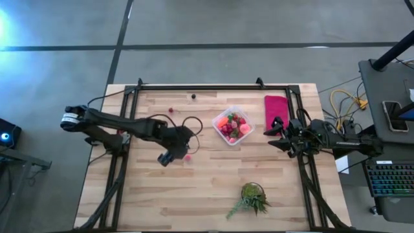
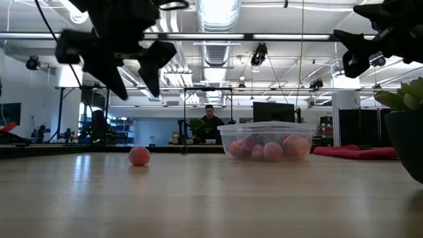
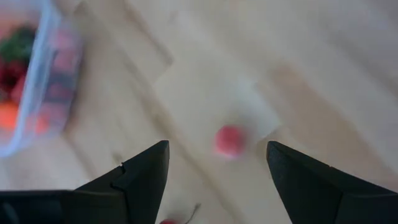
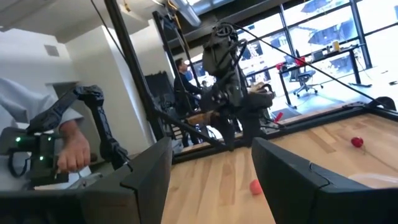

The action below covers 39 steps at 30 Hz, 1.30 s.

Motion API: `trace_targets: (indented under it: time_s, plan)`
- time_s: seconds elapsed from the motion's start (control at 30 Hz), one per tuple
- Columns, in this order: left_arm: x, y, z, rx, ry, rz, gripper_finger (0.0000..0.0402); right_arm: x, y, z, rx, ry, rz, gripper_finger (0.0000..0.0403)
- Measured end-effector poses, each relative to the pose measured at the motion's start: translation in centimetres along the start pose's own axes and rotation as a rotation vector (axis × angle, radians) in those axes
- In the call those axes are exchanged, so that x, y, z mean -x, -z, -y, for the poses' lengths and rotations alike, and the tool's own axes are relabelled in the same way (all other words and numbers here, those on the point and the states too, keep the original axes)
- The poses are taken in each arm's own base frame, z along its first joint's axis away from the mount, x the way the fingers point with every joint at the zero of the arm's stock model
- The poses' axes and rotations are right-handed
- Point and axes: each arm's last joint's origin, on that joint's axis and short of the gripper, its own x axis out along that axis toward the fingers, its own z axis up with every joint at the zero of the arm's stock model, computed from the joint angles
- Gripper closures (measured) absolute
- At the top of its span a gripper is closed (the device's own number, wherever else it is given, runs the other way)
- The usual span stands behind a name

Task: Pick and placing Produce into tupperware
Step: Put the pink apricot into the transparent container

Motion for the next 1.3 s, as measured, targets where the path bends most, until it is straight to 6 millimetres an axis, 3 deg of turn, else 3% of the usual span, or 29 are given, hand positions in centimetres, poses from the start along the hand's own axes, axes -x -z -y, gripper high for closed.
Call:
trace_targets:
  time_s: [0.4,0.53,0.7,1.13,1.3]
  plan:
    - [-4.0,0.1,-0.3,0.019,-0.001,-0.11,0.0146,0.0,0.1,0.0,-0.002,0.003,-0.007,0.0188]
    - [-4.9,0.2,-0.1,0.163,0.009,-0.133,0.0146,0.0,0.1,0.0,-0.002,0.003,-0.007,0.0188]
    - [-6.1,0.4,0.0,0.202,0.028,-0.168,0.0146,0.0,0.1,0.0,-0.003,0.003,-0.007,0.0188]
    - [-7.1,0.5,0.2,0.243,0.033,-0.178,0.0146,0.0,0.1,0.0,-0.002,0.003,-0.007,0.0188]
    - [-7.2,0.4,0.1,0.468,0.006,-0.169,0.0146,0.0,0.1,0.0,-0.002,0.003,-0.007,0.0188]
